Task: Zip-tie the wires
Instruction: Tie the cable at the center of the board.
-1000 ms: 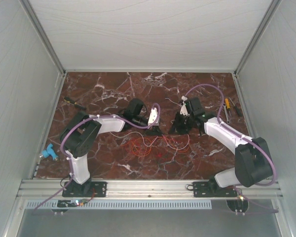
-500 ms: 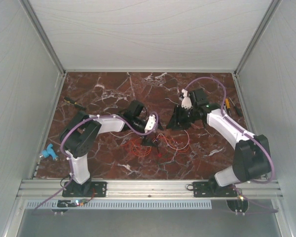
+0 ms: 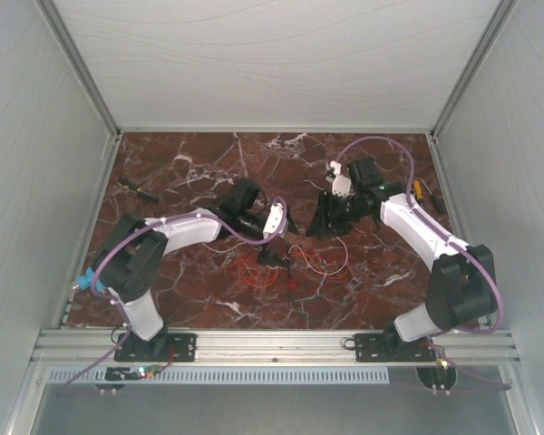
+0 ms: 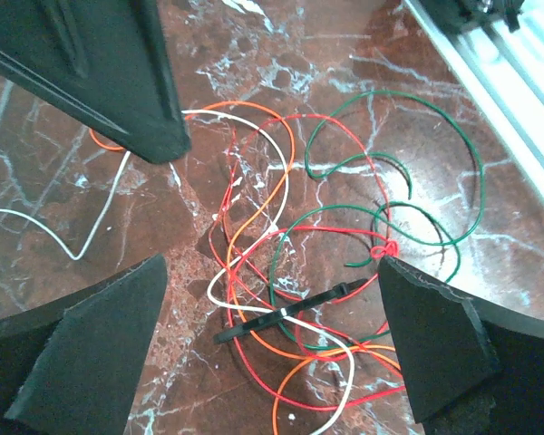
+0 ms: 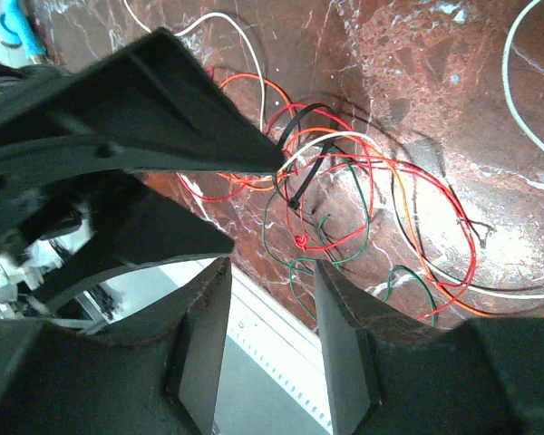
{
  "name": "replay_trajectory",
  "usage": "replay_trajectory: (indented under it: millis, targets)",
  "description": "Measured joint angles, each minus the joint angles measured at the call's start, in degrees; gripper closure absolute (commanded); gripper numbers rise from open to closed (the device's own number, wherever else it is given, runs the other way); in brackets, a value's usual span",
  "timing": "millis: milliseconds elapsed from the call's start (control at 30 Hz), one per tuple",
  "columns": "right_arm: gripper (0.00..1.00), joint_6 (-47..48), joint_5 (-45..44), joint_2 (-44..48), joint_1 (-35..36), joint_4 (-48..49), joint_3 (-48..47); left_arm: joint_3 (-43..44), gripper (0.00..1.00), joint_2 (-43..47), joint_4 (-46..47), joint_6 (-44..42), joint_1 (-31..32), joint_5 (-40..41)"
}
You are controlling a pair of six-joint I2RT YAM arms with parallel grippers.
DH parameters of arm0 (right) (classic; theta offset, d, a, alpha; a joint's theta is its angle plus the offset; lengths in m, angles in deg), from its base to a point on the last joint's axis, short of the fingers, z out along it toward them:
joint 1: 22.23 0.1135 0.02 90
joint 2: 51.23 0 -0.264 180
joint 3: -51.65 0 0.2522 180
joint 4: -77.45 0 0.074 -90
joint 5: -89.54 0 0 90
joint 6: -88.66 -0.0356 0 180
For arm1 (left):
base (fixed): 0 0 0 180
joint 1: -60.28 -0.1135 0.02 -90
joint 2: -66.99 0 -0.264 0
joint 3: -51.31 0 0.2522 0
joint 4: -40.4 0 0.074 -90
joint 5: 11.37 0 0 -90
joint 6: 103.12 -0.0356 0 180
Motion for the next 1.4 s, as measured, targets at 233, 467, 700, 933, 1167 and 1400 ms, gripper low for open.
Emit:
replay_trajectory:
  millis: [233, 467, 700, 933, 1167, 1400]
  targets:
    - [0.6, 3.21, -2.05, 3.58, 5.18, 3.98, 5.49, -8.79, 0.0, 13.16, 8.22, 20.52, -0.46, 6.62]
    - [0.59, 2.12, -5.18, 7.85, 9.51, 13.05, 13.11, -17.46, 0.0, 22.12, 19.02, 55.76, -6.4, 14.56]
    - [0.57, -2.58, -20.22, 7.56, 17.88, 13.22, 12.15, -18.47, 0.0, 21.07, 14.67, 73.81, -10.69, 20.35]
    - [0.02, -8.79, -43.41, 17.75, 33.22, 21.73, 25.83, -18.8, 0.0, 28.85, 10.6, 74.4, -11.54, 30.21]
    - [0.24, -14.08, -52.96, 18.78, 30.84, 24.35, 27.96, -14.27, 0.0, 24.85, 2.84, 72.91, -14.27, 39.08]
    - [0.44, -19.34, -52.17, 15.37, 32.22, 22.4, 21.53, -14.91, 0.0, 26.51, 1.68, 72.83, -14.25, 42.99]
